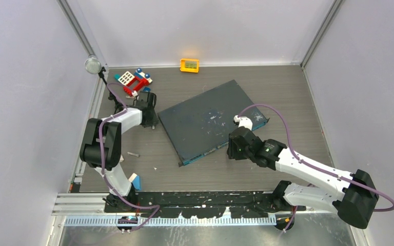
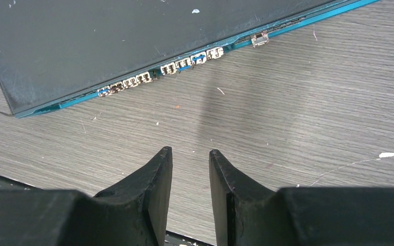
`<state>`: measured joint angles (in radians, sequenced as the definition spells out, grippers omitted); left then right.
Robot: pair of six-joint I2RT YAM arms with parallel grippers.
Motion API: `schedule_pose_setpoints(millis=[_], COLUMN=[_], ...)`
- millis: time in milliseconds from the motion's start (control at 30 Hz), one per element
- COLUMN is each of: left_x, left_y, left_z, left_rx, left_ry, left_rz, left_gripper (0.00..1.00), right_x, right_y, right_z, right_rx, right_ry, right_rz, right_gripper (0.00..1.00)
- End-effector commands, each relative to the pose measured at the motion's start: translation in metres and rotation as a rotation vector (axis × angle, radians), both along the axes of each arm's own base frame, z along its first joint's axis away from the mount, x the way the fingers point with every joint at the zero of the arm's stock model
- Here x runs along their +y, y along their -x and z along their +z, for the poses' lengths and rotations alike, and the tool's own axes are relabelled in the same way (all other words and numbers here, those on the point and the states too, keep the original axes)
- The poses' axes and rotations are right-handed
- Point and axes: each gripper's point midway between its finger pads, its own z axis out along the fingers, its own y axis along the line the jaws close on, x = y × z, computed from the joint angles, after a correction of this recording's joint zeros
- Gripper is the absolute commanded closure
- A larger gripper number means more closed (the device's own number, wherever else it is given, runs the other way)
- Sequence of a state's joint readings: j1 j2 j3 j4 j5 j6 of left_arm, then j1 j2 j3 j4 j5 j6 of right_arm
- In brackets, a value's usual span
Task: Insert the plug into the switch port
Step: Pick up the plug from the center of the board.
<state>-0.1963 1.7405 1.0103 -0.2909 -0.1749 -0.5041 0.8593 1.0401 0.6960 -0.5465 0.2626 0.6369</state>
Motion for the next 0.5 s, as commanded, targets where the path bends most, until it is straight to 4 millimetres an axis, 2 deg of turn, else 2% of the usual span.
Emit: schedule_pose_setpoints(millis=[0,133,233,267,367,467], left_x=[0.004,0.007,0.009,0.008,-0.007,-0.035], left_y=[0.011,0.018,0.025,0.028,0.039,0.054], left_z=[-0.012,-0.001,0.021,0.035,0.068,0.099], left_rx=[0.066,0.045,-0.002,-0.039,-0.125,-0.187], left_ry=[-0.019,-0.026,-0.023,-0.014,0.013,-0.011], left_rz=[-0.012,-0.010,-0.007,-0.006,-0.051,-0.173], left_gripper=[0.80,0.89,0.91,0.92,0.93,1.00], right_x=[0.007,0.007,0.005,0.004,0.003,0.001], right_y=[-0.008,-0.008,-0.009,-0.010,-0.011,-0.013], right_z=[0.022,0.027,0.035,0.037,0.048,0.062], right_rx=[-0.053,-0.065,-0.079,-0.085,-0.113,-0.159], right_ry=[-0.060,-0.076,-0.071,-0.071,-0.085,-0.101], right_rz=[0.002,-0.001,-0.005,-0.006,-0.002,0.010], right_gripper=[0.62,0.62,0.63,0.63,0.63,0.64])
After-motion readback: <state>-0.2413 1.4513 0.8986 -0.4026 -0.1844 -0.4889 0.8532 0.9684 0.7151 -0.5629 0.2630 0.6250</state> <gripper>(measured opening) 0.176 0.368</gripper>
